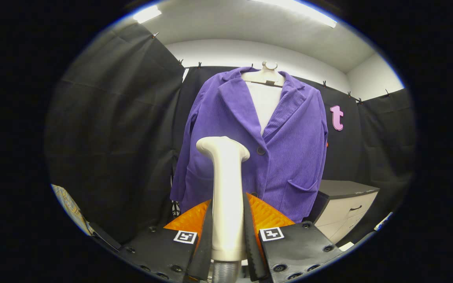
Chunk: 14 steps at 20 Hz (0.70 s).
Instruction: Iron the clothes twice with a garment steamer, once on the left side and once on the right side.
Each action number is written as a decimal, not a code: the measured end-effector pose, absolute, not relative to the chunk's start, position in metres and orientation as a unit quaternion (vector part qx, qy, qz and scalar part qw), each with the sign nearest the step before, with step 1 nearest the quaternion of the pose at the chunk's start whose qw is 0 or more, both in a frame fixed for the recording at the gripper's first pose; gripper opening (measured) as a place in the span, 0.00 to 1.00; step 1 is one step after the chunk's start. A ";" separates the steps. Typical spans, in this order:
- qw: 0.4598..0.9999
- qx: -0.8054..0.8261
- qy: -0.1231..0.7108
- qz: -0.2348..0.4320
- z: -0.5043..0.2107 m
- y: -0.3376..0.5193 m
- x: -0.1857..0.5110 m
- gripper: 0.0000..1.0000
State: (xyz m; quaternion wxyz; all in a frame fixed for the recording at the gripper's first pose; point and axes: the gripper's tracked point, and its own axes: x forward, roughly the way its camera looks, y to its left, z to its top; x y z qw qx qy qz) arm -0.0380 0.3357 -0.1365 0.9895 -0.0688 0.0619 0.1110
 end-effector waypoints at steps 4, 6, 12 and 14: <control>0.992 -0.043 0.038 0.110 -0.094 0.303 -0.045 0.44; 0.994 -0.031 0.025 0.103 -0.072 0.278 -0.048 0.45; 0.996 -0.028 -0.011 0.080 -0.020 0.199 -0.059 0.44; 0.996 -0.036 -0.025 0.072 -0.007 0.175 -0.064 0.44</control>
